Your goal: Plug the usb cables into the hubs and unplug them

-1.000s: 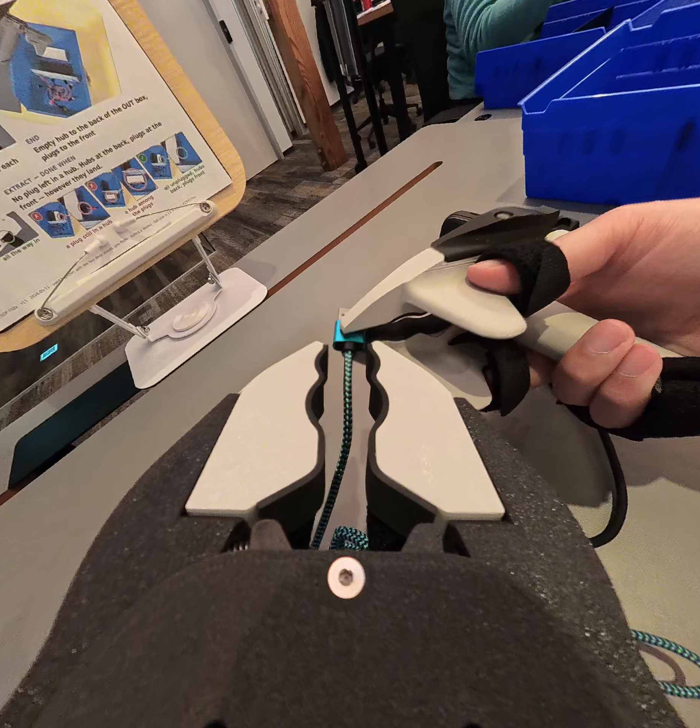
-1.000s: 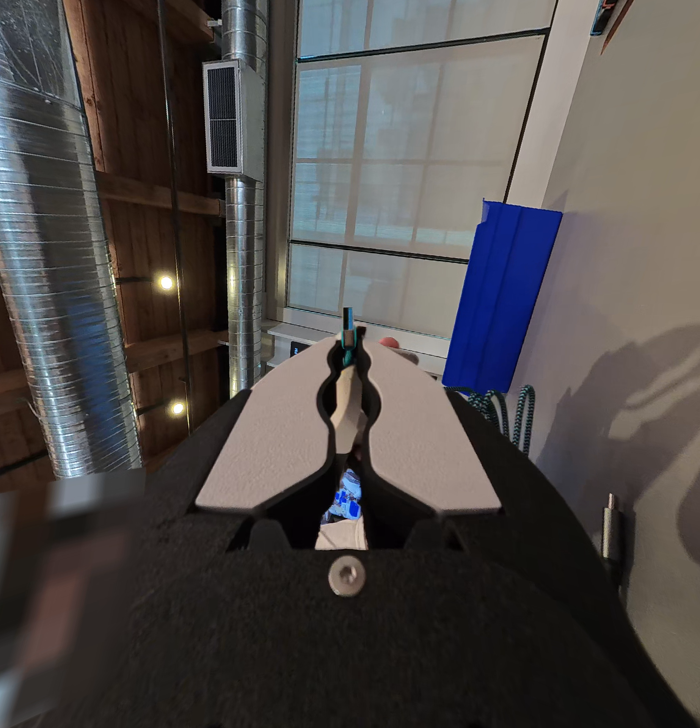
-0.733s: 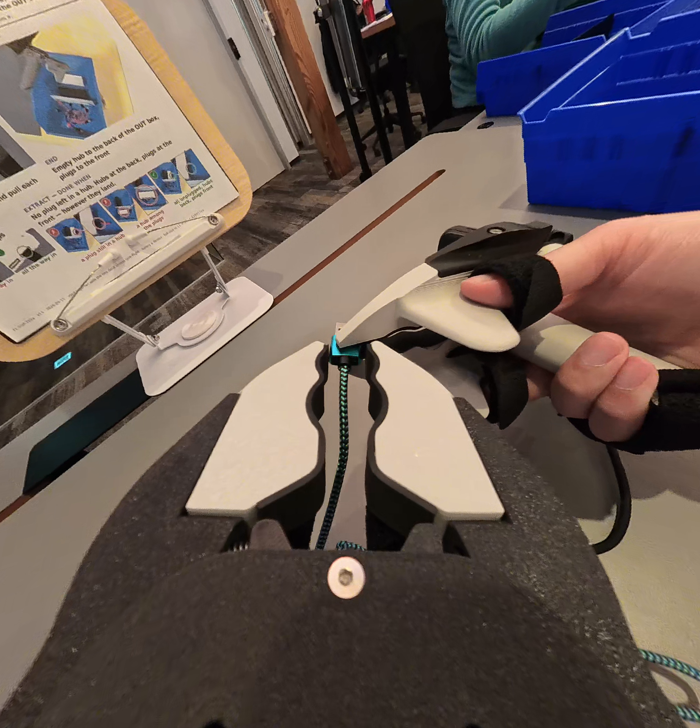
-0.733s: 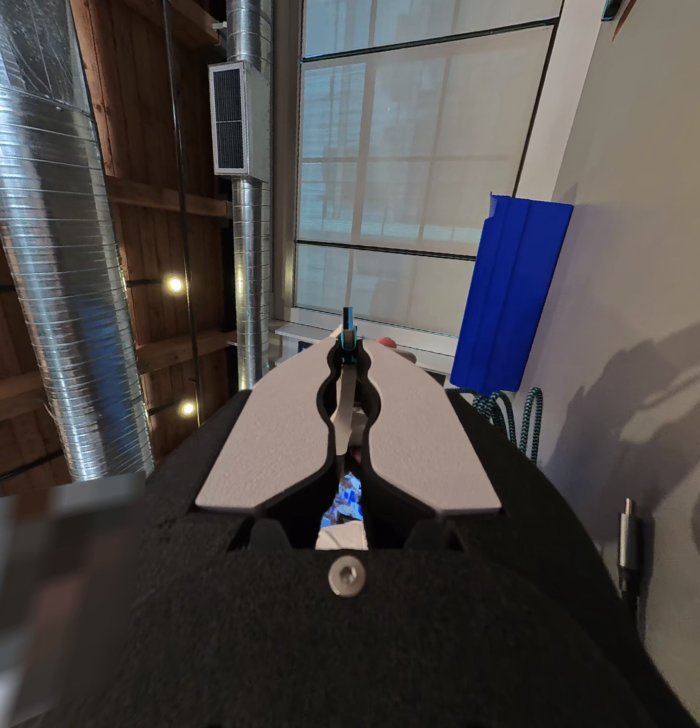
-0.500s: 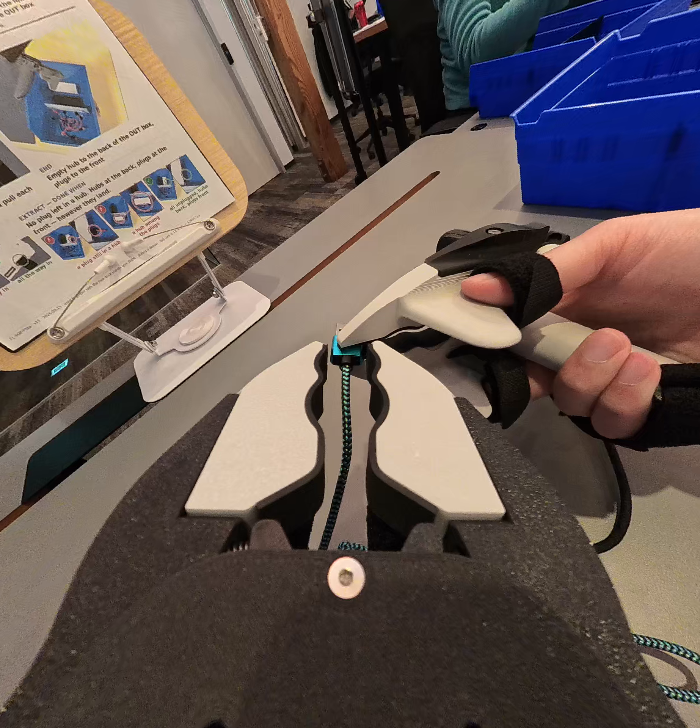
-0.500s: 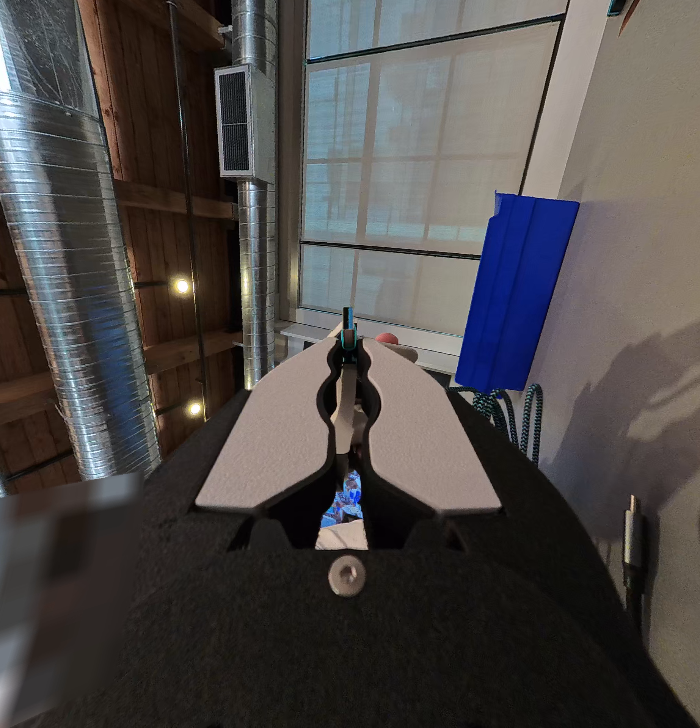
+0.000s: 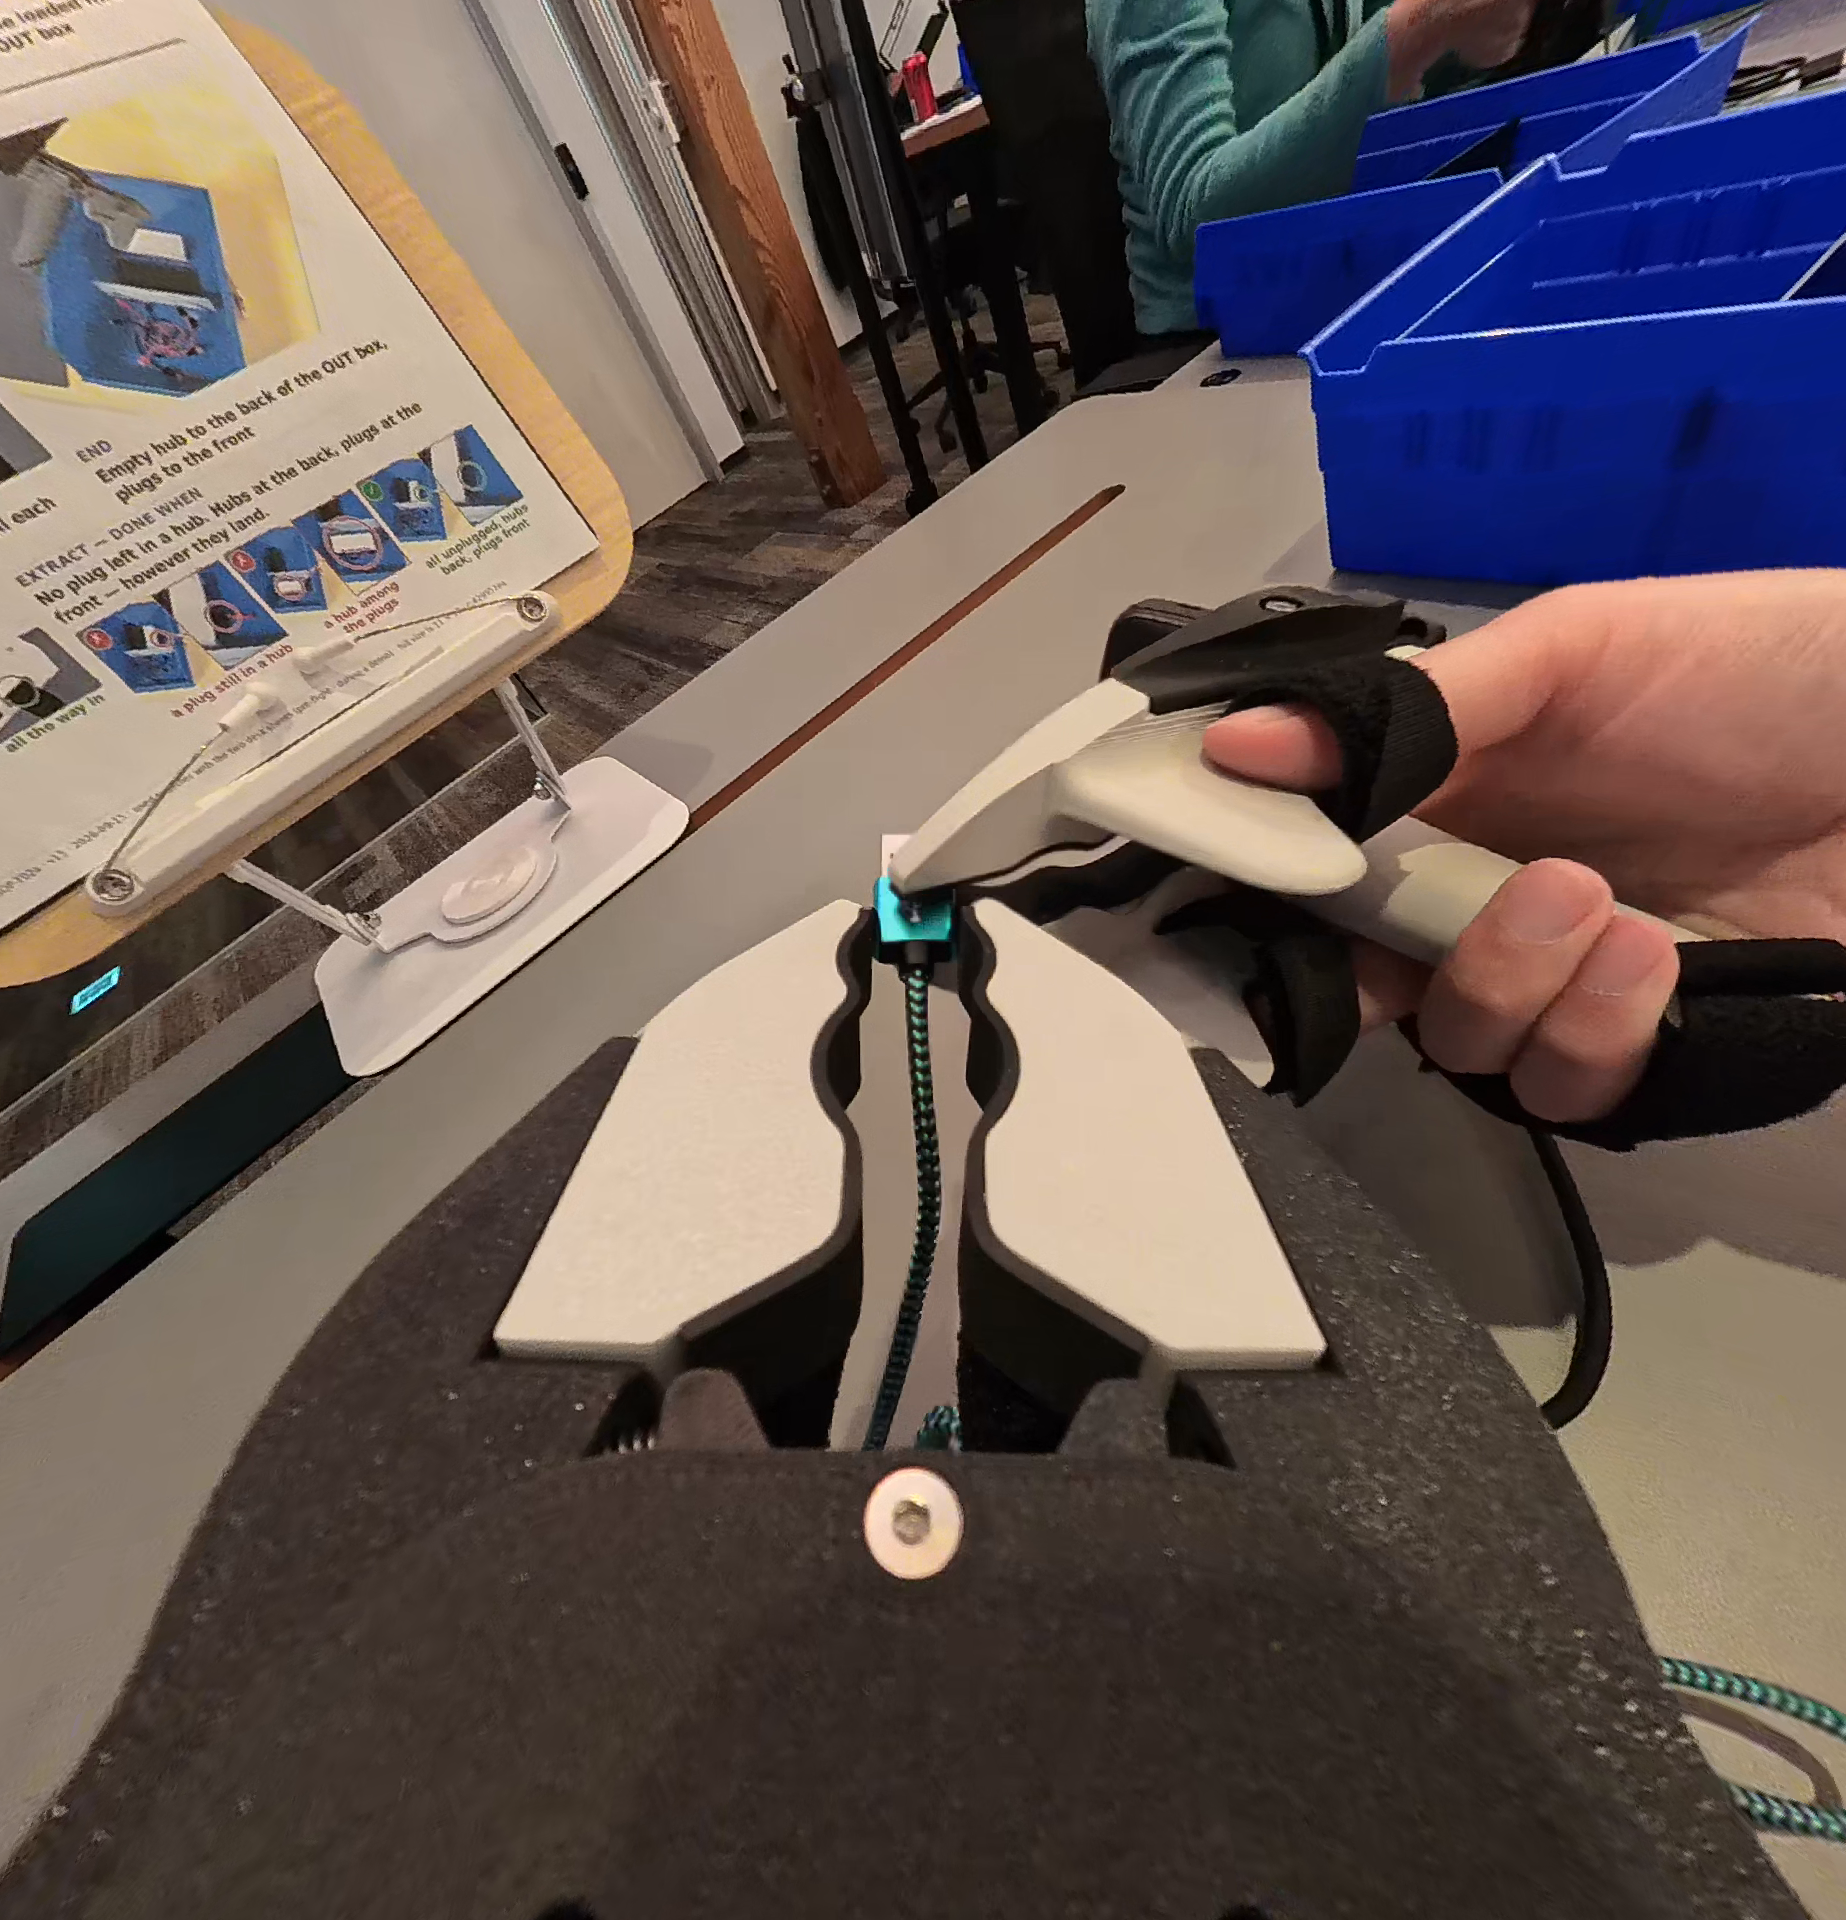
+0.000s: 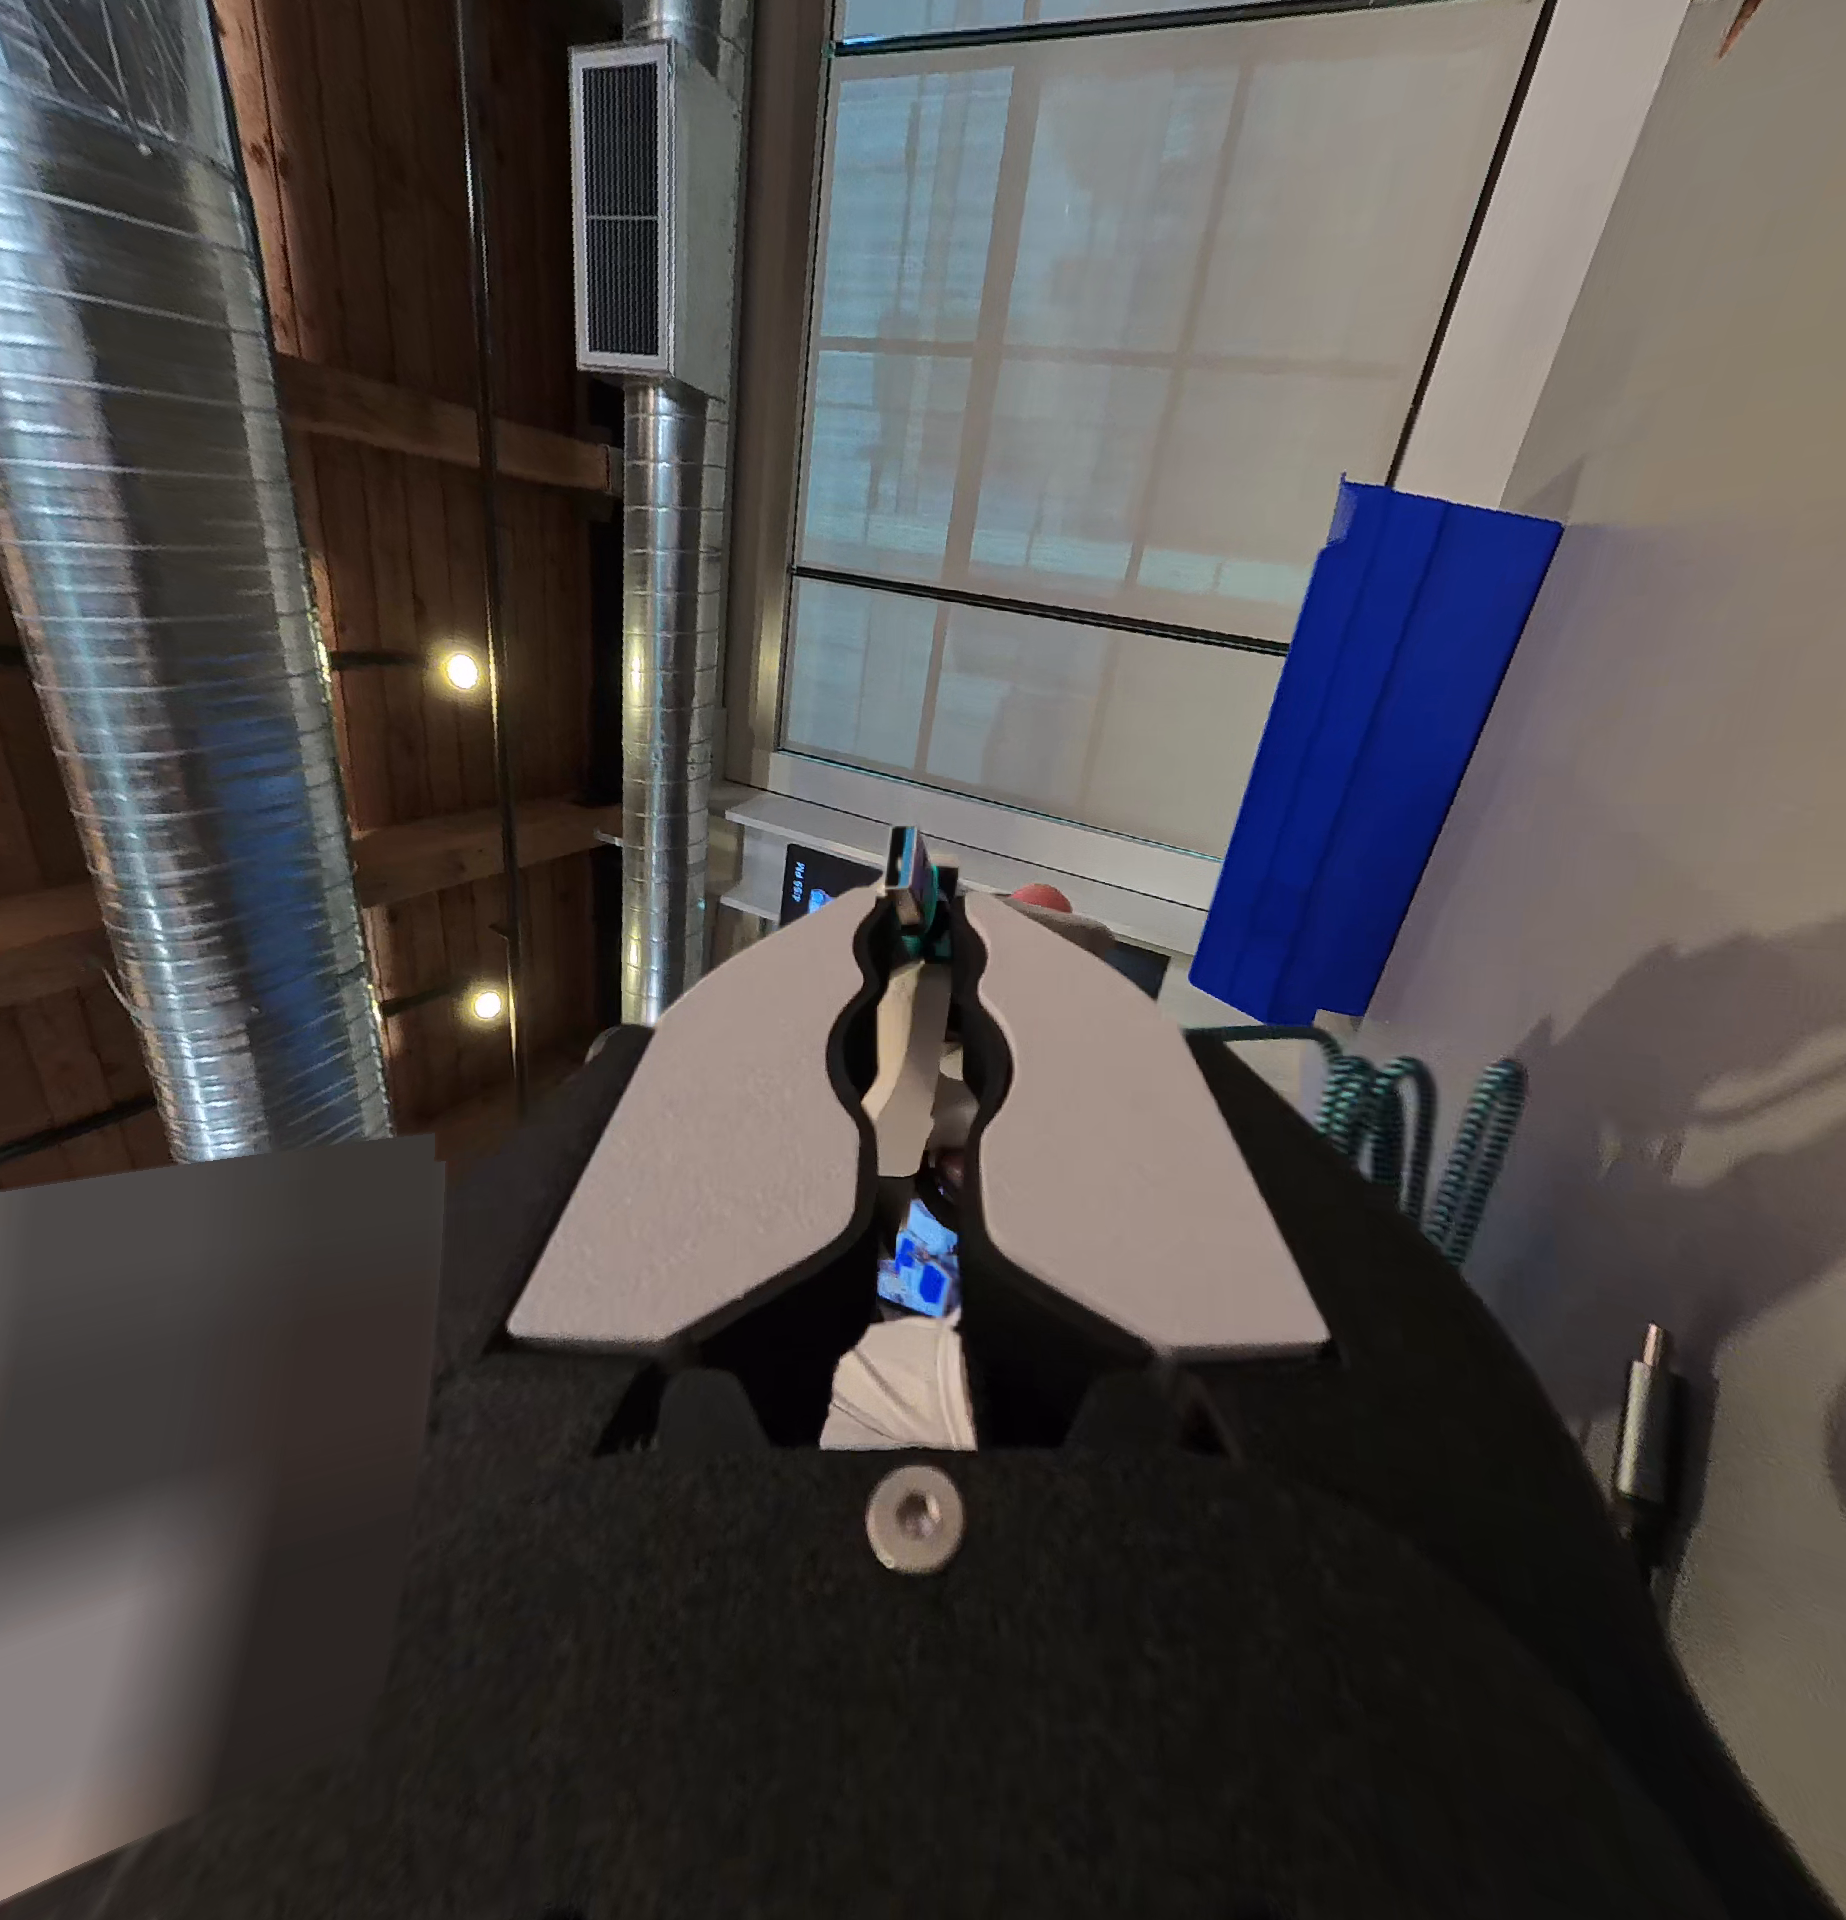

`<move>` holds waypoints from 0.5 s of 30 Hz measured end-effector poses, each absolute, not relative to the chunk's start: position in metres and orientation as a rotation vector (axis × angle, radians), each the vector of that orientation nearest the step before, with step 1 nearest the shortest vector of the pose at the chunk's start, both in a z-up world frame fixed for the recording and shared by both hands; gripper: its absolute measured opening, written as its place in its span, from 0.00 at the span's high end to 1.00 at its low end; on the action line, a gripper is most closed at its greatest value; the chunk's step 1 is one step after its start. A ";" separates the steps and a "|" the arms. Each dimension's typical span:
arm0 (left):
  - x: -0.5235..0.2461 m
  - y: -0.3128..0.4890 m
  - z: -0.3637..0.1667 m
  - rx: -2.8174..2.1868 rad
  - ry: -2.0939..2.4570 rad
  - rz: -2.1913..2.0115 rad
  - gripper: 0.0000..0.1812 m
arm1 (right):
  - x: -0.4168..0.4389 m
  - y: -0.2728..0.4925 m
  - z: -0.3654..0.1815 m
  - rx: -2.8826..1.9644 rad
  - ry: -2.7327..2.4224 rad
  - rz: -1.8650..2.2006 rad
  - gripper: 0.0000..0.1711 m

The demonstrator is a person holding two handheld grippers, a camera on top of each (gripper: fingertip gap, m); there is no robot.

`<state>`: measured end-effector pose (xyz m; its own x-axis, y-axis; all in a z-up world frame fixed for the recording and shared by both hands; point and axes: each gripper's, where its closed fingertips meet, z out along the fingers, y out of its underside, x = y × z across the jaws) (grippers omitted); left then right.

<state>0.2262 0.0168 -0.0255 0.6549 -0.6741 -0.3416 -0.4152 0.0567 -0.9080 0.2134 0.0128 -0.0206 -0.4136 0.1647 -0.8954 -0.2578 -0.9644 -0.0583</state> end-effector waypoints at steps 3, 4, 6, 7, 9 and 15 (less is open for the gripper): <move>0.225 0.015 -0.026 -1.575 0.927 -0.259 0.92 | 0.212 0.011 -0.020 -1.571 0.068 2.403 0.93; 0.224 0.015 -0.026 -1.578 0.924 -0.268 0.92 | 0.212 0.010 -0.020 -1.580 0.055 2.396 0.93; 0.224 0.014 -0.026 -1.584 0.925 -0.280 0.92 | 0.211 0.009 -0.019 -1.593 0.040 2.389 0.93; 0.224 0.014 -0.026 -1.584 0.928 -0.277 0.92 | 0.211 0.009 -0.019 -1.597 0.038 2.390 0.93; 0.223 0.013 -0.025 -1.582 0.930 -0.274 0.92 | 0.211 0.008 -0.019 -1.599 0.031 2.393 0.93; 0.222 0.012 -0.026 -1.578 0.939 -0.255 0.92 | 0.211 0.008 -0.022 -1.651 -0.010 2.345 0.91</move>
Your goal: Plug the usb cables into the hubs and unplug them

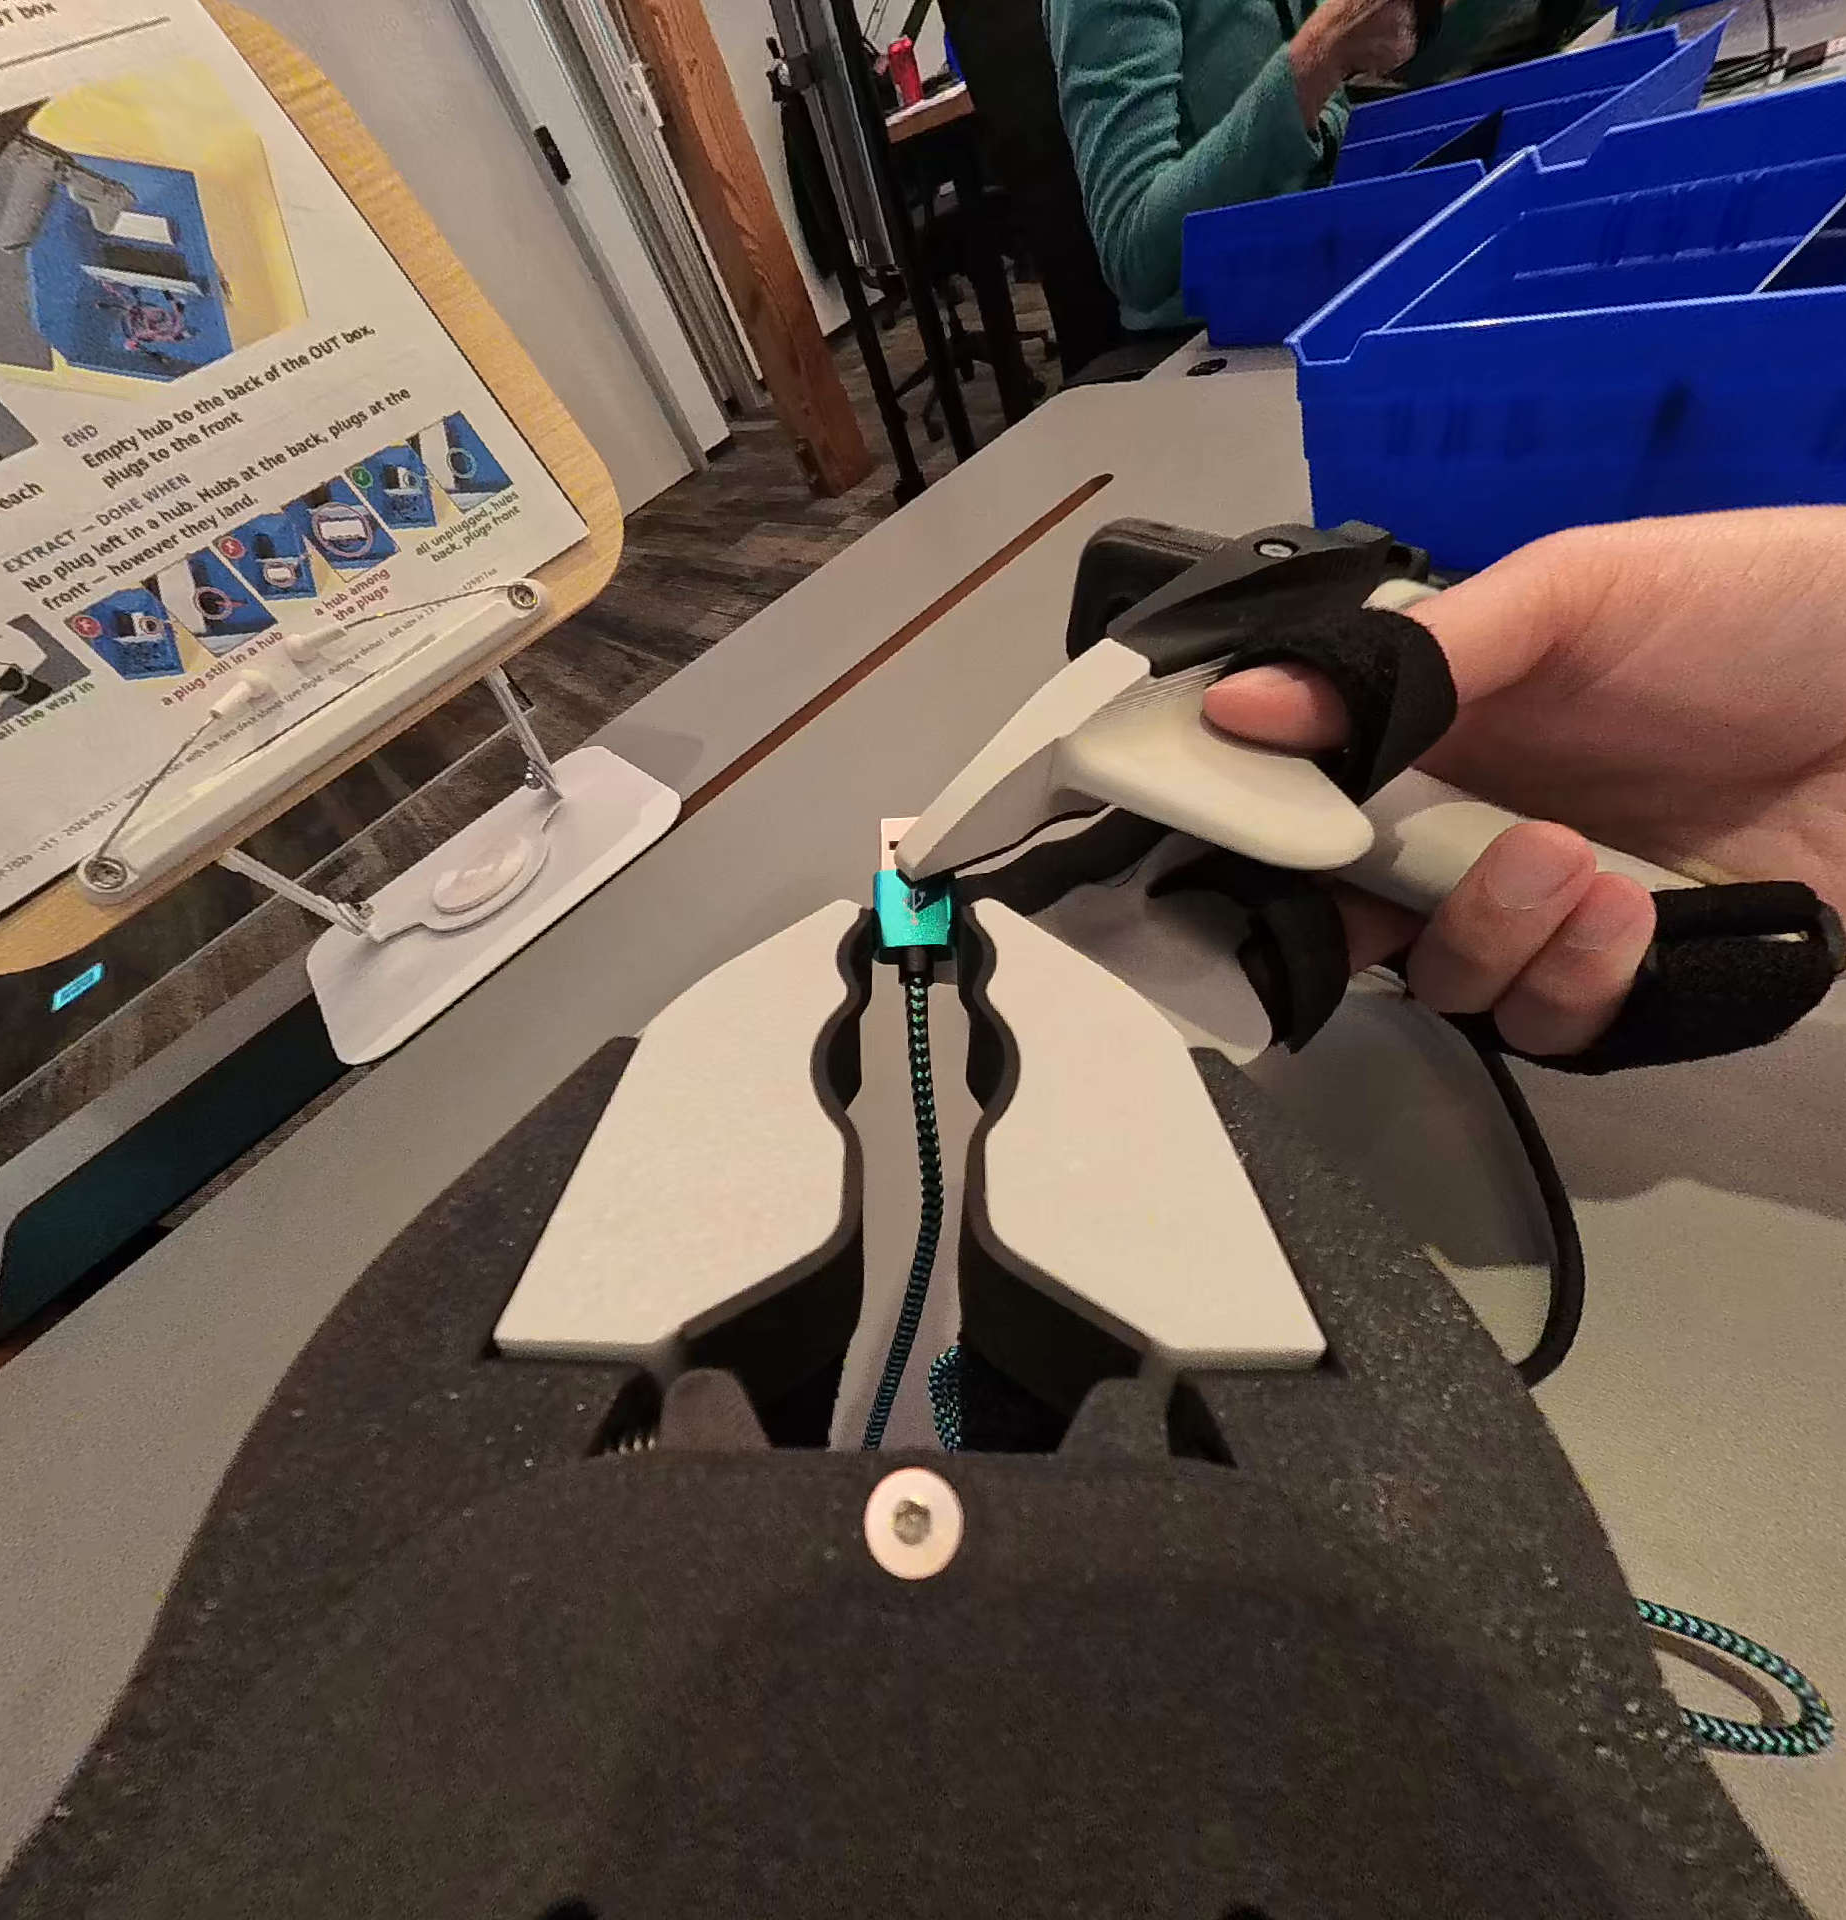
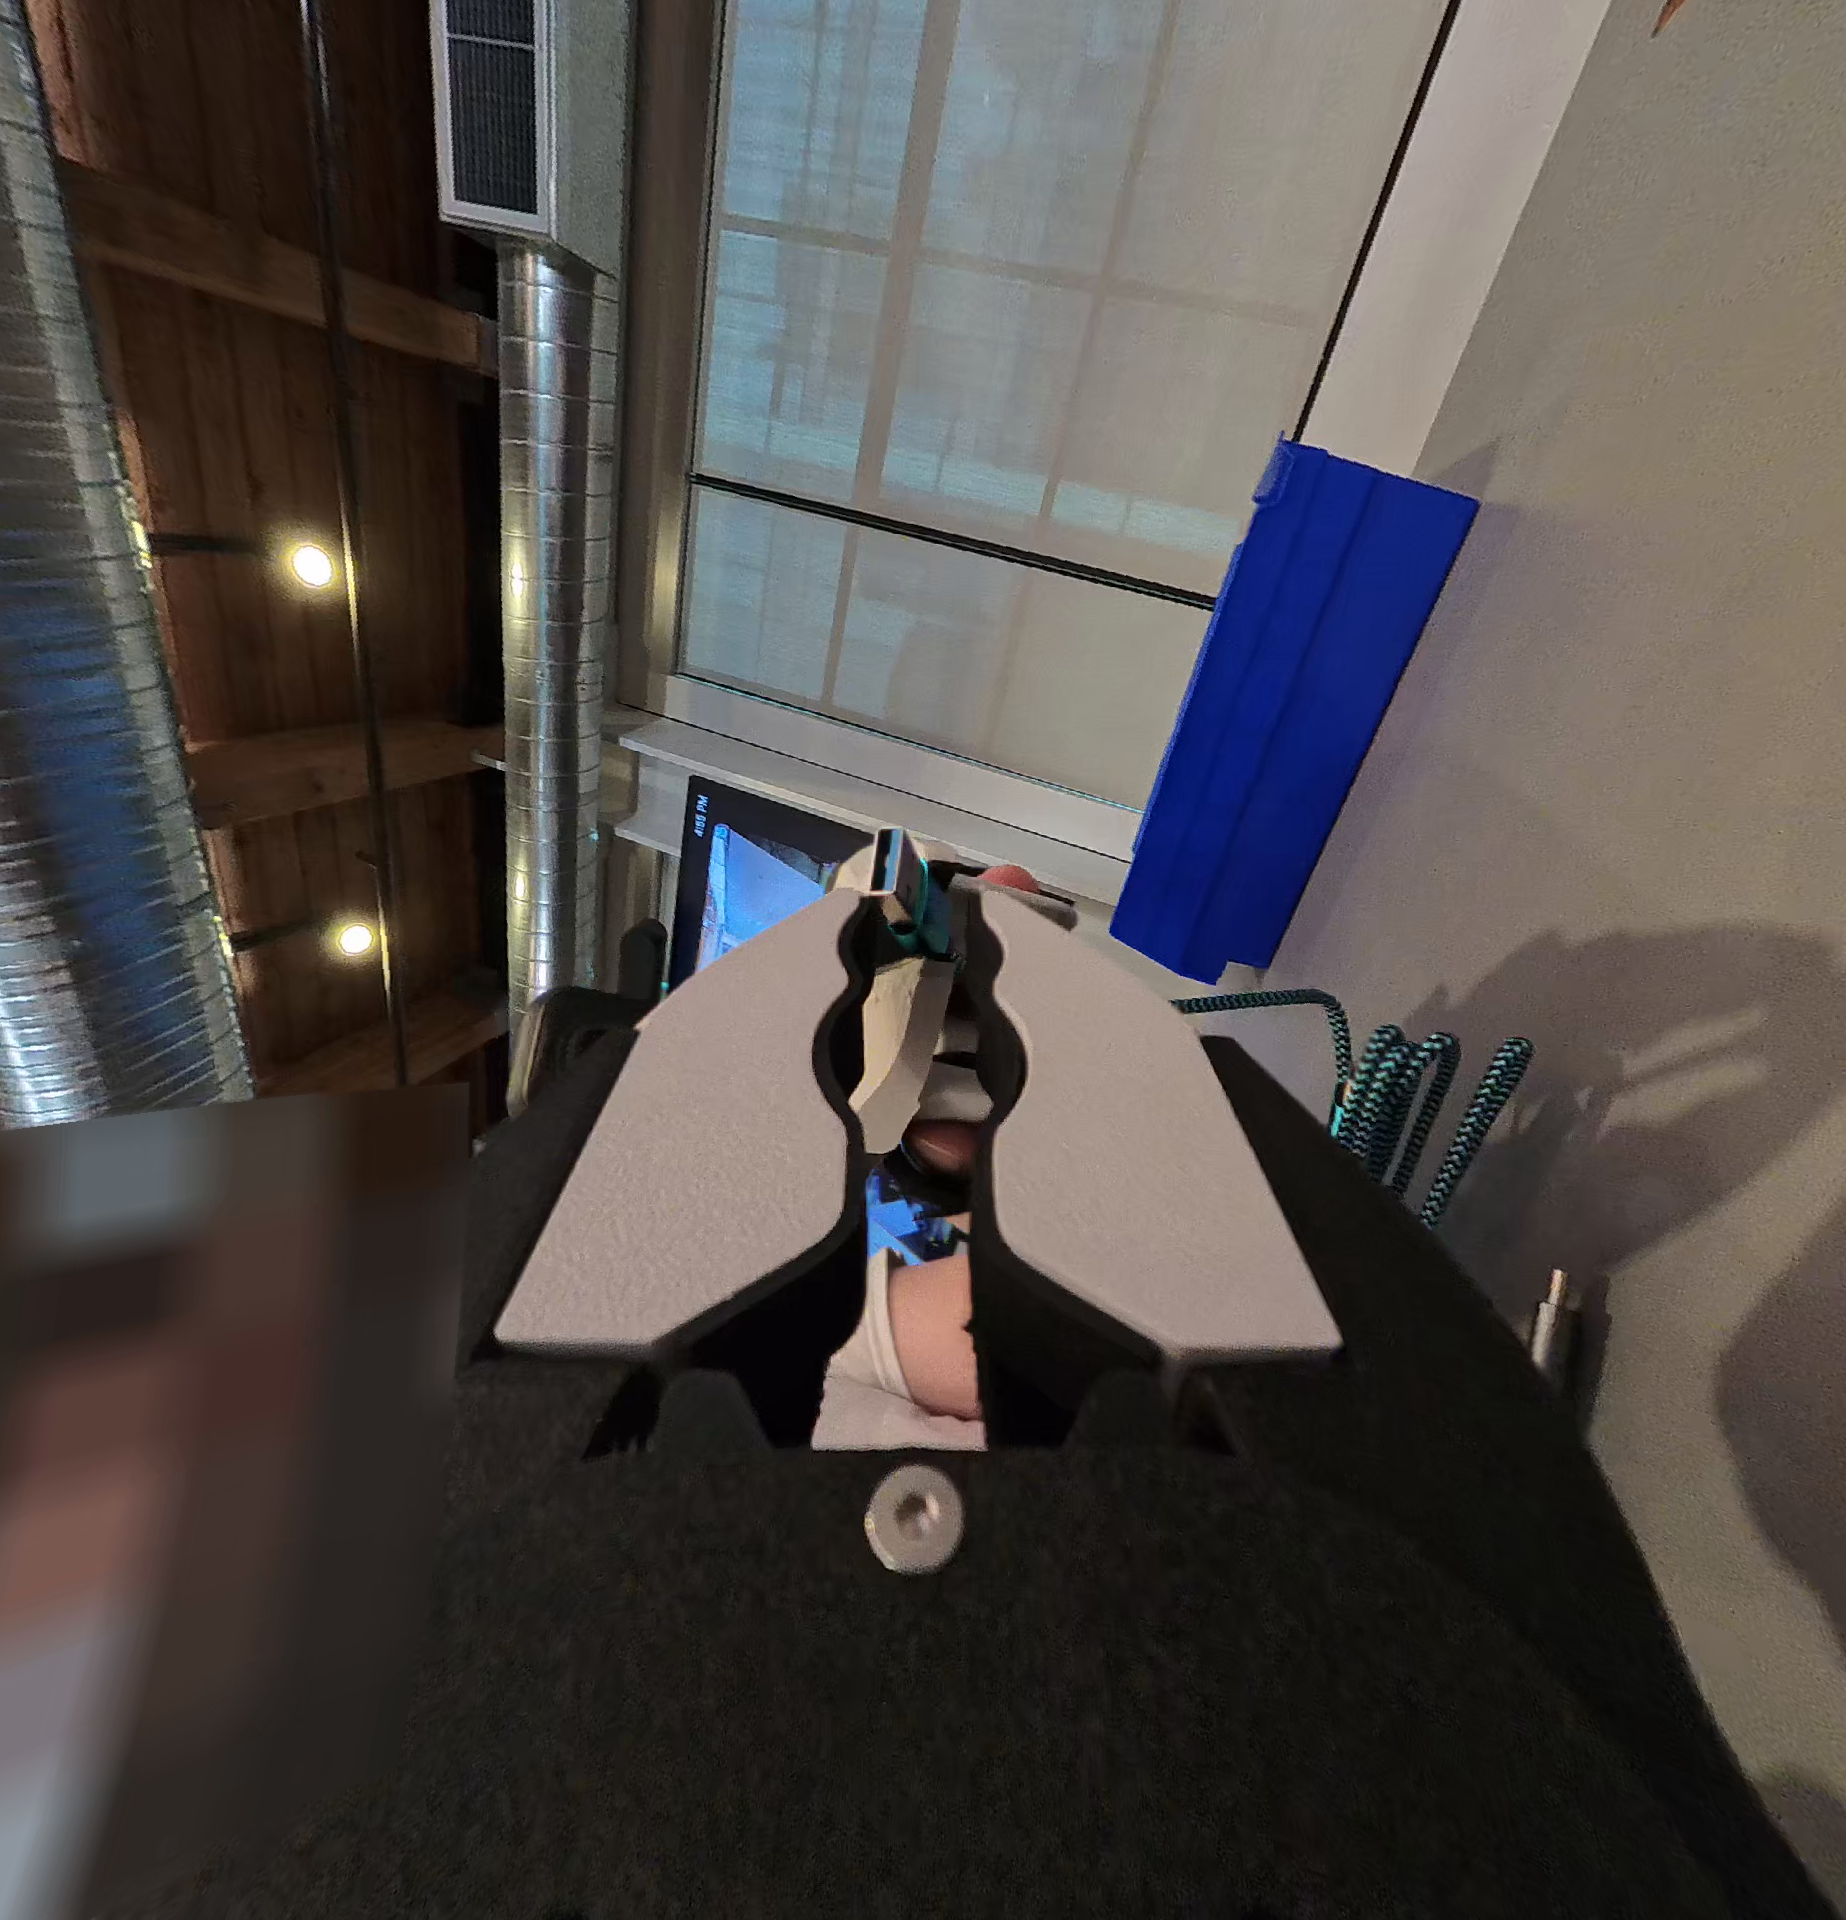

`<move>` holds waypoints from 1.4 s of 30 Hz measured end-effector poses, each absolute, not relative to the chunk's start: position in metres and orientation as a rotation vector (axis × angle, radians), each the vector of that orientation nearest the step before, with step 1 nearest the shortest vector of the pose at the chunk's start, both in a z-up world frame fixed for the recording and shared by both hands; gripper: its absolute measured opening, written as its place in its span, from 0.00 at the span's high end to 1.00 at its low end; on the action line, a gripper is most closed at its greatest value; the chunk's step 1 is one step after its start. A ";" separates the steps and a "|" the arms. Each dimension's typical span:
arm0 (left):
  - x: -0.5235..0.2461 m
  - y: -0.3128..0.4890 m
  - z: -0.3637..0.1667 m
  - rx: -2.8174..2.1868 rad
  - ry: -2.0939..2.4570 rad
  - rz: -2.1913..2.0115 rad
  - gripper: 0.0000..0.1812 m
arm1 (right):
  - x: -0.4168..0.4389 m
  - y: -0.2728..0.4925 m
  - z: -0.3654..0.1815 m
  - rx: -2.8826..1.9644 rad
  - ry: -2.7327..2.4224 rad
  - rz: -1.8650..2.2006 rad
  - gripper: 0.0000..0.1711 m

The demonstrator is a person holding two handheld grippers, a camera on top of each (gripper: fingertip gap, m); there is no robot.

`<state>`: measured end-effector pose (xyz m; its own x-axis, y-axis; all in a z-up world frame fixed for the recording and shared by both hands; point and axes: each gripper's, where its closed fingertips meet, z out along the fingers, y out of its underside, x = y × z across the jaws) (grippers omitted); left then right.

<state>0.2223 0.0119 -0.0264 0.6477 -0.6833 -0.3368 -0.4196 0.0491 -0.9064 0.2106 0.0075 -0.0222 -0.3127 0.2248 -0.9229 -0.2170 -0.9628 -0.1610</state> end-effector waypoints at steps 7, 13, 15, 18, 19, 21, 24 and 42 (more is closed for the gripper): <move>0.221 0.011 -0.026 -1.574 0.945 -0.242 0.92 | 0.212 0.011 -0.023 -1.721 -0.077 2.225 0.89; 0.221 0.009 -0.029 -1.582 0.964 -0.244 0.92 | 0.213 0.008 -0.022 -1.774 -0.184 2.160 0.95; 0.221 0.008 -0.029 -1.579 0.964 -0.248 0.92 | 0.213 0.007 -0.022 -1.789 -0.212 2.149 0.94; 0.222 0.007 -0.028 -1.578 0.973 -0.250 0.92 | 0.214 0.006 -0.022 -1.806 -0.237 2.134 0.96; 0.222 0.007 -0.027 -1.573 0.971 -0.249 0.92 | 0.214 0.005 -0.022 -1.807 -0.240 2.131 0.96; 0.223 0.007 -0.022 -1.539 0.946 -0.237 0.92 | 0.215 0.006 -0.018 -1.774 -0.203 2.174 0.96; 0.224 0.007 -0.015 -1.516 0.907 -0.259 0.91 | 0.216 0.007 -0.013 -1.687 -0.104 2.286 0.97; 0.232 0.004 -0.013 -1.473 0.939 -0.276 0.91 | 0.218 -0.002 -0.008 -1.529 -0.024 2.511 0.96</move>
